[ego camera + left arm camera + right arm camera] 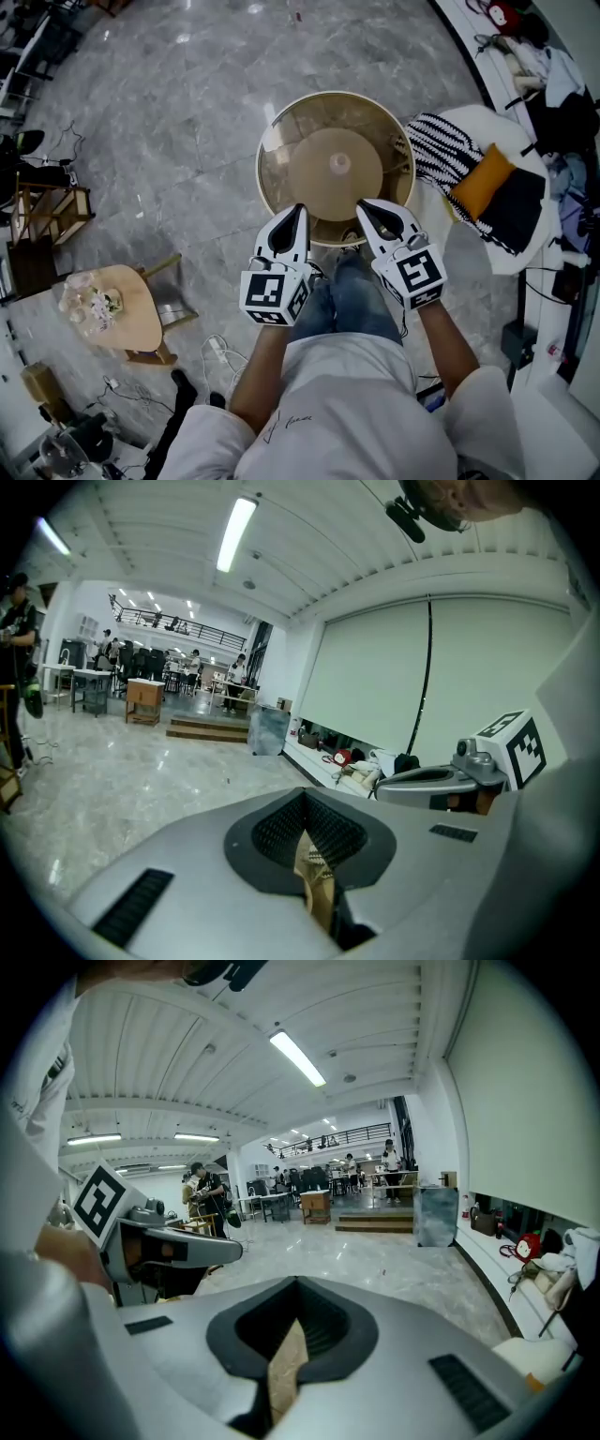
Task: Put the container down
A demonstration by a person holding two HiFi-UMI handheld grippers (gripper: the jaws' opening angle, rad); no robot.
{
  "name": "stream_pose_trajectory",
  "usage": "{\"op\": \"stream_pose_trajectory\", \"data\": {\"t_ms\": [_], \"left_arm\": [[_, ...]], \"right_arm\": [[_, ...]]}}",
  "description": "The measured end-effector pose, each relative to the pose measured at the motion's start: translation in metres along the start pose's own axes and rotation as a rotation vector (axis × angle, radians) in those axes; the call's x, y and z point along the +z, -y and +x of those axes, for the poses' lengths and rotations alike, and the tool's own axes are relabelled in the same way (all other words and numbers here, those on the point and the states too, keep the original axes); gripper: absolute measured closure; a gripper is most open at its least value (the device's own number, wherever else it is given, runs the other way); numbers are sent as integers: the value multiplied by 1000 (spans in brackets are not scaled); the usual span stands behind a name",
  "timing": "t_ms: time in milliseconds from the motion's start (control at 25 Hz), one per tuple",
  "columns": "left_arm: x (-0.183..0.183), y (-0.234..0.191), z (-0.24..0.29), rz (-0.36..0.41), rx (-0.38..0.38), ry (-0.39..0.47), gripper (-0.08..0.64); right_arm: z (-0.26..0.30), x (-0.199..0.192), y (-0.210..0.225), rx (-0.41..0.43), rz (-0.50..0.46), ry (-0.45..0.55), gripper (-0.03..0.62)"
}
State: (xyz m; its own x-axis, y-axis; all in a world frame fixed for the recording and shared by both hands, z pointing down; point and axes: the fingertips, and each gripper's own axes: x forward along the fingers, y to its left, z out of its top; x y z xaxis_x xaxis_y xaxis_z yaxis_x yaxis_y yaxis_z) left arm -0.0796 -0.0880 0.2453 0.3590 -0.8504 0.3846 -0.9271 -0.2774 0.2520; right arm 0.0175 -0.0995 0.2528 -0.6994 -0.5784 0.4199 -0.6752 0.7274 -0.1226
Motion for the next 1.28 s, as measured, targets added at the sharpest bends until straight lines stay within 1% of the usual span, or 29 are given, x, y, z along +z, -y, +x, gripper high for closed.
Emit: {"op": "stream_pose_trajectory", "data": {"t_ms": [280,560,720,920,1000,1160,1280], "left_arm": [[17,10,-17,20,-16,30,543],[29,16,-45,33,-22,48,543],[33,20,-57,54,-38,49,543],[41,29,-69,79,-69,56,543],[47,33,-72,87,-78,69,543],[61,41,-80,92,-91,121,543],[63,45,-90,93,-112,128,543]], "right_arm": [[-15,20,-10,-6,9,25,577],[-31,40,-25,-15,3,44,577],[-38,51,-35,0,2,54,577],[-49,65,-45,-4,-9,74,577],[-53,70,-47,-1,-6,78,577],[-58,75,-54,22,7,85,577],[-60,78,-61,34,10,89,577]]}}
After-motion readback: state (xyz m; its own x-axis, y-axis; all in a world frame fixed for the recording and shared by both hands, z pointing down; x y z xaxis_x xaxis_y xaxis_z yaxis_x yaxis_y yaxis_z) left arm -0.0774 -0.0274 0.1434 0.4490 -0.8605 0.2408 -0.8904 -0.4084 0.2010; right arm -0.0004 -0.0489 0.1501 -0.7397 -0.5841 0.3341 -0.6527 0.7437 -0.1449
